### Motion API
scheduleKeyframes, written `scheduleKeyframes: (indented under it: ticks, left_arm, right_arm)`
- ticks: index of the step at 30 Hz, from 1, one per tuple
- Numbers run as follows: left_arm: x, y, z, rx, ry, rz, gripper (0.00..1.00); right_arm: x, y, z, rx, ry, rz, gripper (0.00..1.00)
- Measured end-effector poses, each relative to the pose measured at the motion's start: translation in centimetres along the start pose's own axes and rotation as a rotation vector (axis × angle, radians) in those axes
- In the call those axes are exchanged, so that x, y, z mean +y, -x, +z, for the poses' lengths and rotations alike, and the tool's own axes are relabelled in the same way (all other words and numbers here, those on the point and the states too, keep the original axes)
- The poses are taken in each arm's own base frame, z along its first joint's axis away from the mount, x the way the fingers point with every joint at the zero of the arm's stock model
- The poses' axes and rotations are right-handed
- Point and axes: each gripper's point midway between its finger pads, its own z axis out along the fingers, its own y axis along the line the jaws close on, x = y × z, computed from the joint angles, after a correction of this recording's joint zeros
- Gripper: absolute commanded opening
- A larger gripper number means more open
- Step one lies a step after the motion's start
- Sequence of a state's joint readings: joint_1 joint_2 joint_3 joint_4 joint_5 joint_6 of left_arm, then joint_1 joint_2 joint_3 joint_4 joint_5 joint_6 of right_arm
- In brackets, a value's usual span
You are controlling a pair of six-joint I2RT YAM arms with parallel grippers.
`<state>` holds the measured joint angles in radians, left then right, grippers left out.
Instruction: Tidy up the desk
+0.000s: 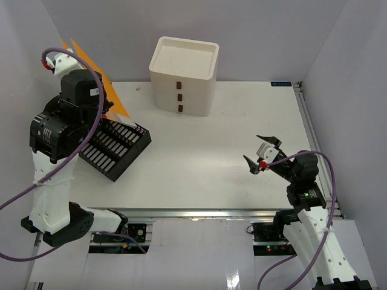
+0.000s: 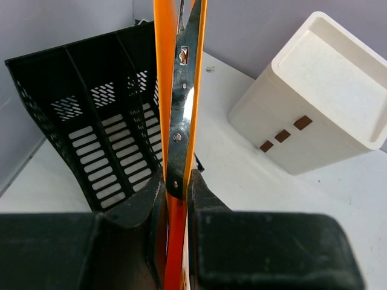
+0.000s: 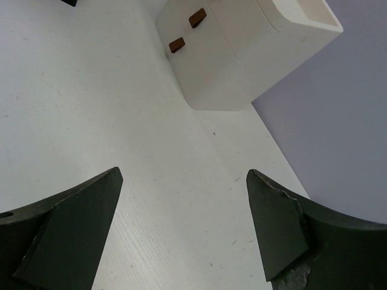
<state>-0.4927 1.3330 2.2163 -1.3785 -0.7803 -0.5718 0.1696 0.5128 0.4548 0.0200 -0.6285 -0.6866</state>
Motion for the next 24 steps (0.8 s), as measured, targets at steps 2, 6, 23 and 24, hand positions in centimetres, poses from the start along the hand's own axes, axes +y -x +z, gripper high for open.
scheduleKeyframes:
  ticks: [2,6,23,24]
  left_arm:
    - [0.6,0.1,-0.2,-0.009,0.013,0.014,0.00]
    - [1.9,0.4,-0.9,-0.031,0.027,0.041,0.00]
    - [3.8,-0.2,-1.3,-0.087,0.030,0.065,0.00]
    - [3.4,-0.4,-0.9,-0.080,0.034,0.074,0.00]
  right_arm:
    - [0.1,-0.3,0.1,0.004,0.003,0.006,0.90]
    - [0.3,-0.9,0.2,0.017,0.008,0.019,0.90]
    - [-0.2,-2.1,0.1,0.051,-0.008,0.045,0.90]
    - [-0.1,-2.3,0.1,0.053,-0.009,0.048,0.90]
